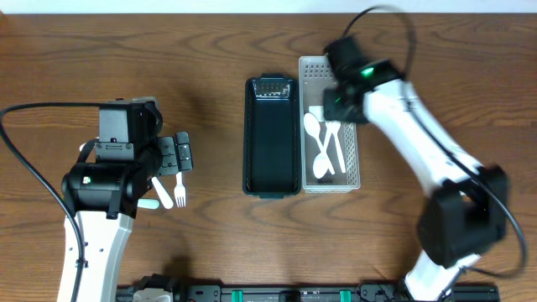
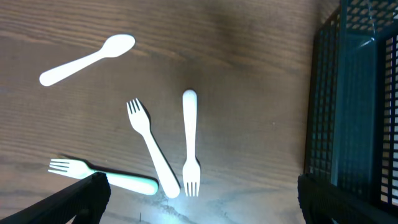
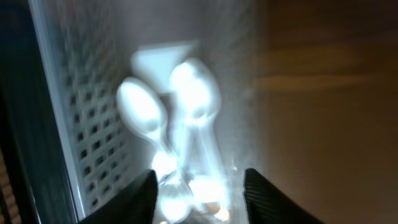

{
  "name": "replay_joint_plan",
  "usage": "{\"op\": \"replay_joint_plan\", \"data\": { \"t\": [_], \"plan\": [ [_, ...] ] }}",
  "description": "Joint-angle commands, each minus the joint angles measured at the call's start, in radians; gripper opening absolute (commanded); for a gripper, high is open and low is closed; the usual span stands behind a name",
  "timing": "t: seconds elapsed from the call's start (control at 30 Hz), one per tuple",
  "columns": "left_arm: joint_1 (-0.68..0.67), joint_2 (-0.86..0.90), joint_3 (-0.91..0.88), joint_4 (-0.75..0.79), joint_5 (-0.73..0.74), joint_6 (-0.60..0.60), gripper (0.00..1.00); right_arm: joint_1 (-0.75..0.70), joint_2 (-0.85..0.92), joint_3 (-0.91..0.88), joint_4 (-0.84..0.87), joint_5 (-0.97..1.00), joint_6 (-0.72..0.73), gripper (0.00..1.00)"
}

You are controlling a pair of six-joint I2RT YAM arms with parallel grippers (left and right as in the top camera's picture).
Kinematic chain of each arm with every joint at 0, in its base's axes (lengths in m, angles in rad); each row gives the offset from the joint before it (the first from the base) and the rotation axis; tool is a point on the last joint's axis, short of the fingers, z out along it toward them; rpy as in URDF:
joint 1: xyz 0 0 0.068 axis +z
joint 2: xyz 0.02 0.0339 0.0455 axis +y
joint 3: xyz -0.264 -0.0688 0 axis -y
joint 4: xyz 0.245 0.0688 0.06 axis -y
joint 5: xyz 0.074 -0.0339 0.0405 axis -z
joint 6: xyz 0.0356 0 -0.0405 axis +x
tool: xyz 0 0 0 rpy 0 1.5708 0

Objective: Pack container
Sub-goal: 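Drop the white spoon into the white basket with the right gripper, then reach the right gripper to the last white spoon and grasp it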

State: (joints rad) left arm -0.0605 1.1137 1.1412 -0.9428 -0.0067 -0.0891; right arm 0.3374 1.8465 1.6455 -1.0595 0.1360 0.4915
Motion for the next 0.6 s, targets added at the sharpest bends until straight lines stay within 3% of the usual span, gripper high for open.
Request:
{"op": "replay_joint_plan", "data": {
  "t": [0.0, 0.1, 0.27, 0.33, 0.57],
  "plan": [
    [0.005, 0.005, 0.015, -0.002, -0.009, 0.003, 0.98, -0.123, -0.191, 0.098, -0.074, 0.222, 0.142, 0.55],
    [0.005, 0.005, 0.015, -0.003, -0.009, 0.003, 0.98, -0.275, -0.282, 0.089, -0.144, 0.23, 0.275, 0.56],
    [0.005, 0.005, 0.015, -0.004, -0.009, 0.002, 0.98, -0.545, -0.306, 0.039, -0.269, 0.188, 0.38, 0.69],
    [0.005, 0.005, 0.015, -0.005, -0.009, 0.002, 0.98, -0.648, -0.296, -0.017, -0.261, 0.146, 0.38, 0.74],
    [0.005, 0.005, 0.015, -0.006, -0.009, 0.002, 0.98, -0.883, -0.233, -0.268, -0.112, 0.025, 0.362, 0.73]
  ]
}}
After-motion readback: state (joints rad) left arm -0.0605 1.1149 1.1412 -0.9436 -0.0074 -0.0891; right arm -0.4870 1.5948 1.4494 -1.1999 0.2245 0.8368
